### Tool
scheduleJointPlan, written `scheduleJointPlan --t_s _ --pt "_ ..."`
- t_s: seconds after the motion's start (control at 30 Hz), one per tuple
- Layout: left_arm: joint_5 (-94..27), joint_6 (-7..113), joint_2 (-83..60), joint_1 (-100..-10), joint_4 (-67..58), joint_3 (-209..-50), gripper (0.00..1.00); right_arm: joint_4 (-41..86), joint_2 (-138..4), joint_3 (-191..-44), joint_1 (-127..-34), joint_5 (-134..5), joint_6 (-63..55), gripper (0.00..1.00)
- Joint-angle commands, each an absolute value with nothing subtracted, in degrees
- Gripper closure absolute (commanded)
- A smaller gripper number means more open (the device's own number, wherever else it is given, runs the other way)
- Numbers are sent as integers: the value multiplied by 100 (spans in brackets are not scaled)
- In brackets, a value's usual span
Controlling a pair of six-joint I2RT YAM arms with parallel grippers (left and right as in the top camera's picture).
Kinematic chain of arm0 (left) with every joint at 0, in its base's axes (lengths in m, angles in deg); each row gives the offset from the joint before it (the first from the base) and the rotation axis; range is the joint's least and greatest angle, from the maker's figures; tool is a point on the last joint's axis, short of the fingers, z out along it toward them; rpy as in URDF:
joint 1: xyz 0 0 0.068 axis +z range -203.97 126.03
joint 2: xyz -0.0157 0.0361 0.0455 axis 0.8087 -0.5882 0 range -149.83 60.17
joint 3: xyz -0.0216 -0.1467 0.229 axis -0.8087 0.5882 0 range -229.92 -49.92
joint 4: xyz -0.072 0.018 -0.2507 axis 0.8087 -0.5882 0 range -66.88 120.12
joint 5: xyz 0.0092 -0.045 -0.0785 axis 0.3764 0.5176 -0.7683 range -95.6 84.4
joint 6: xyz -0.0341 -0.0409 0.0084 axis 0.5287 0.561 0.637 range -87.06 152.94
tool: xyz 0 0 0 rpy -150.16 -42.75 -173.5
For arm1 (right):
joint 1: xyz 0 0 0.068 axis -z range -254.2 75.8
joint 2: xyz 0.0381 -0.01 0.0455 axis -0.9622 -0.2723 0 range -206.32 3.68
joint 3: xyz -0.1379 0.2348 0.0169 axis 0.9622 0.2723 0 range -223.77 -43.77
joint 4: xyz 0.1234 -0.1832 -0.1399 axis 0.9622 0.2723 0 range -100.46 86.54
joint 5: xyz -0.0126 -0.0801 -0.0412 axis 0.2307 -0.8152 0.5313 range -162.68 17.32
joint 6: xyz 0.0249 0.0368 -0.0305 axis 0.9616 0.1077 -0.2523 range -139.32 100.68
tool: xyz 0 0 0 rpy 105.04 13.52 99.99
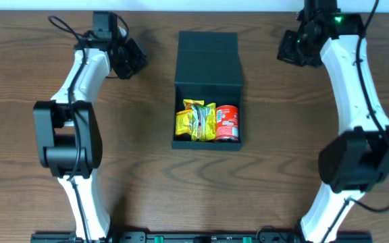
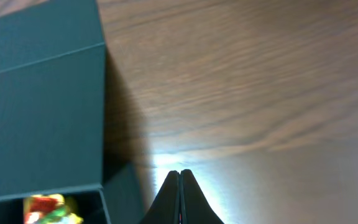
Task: Pack container
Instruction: 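Move both grippers to the box lid's back edges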
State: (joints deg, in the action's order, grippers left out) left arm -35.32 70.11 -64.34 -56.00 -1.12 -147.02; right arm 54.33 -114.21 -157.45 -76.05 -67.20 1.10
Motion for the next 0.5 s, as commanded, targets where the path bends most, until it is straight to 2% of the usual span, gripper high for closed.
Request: scheduleJointPlan --t_s 0.0,0.47 --pt "-3871 7203 -6681 -5586 -88 -14748 94 5372 -11829 -15721 -7467 -5866 501 99" --pt "-4397 8263 -7387 -5857 1173 -14748 94 4520 -13049 -15721 -7511 -4821 1006 98"
